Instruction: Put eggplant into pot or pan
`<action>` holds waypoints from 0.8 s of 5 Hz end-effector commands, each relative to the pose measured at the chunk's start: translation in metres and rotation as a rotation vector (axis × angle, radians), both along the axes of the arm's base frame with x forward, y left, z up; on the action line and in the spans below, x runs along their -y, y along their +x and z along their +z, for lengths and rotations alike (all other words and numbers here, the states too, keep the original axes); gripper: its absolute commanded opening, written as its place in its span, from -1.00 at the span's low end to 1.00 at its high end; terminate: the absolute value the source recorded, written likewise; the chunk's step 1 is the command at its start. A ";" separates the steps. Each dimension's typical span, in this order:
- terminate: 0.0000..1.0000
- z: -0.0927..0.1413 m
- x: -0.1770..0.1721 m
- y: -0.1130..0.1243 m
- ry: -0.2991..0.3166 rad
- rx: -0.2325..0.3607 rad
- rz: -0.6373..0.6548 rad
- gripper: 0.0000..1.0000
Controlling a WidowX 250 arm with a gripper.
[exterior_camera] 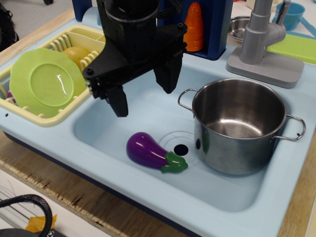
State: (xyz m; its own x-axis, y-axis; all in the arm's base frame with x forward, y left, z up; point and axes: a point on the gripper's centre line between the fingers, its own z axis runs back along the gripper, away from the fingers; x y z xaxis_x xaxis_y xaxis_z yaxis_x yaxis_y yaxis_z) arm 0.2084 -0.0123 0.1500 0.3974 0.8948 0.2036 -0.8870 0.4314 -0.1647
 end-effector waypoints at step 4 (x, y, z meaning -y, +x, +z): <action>-1.00 -0.047 -0.009 0.003 -0.103 -0.070 0.109 1.00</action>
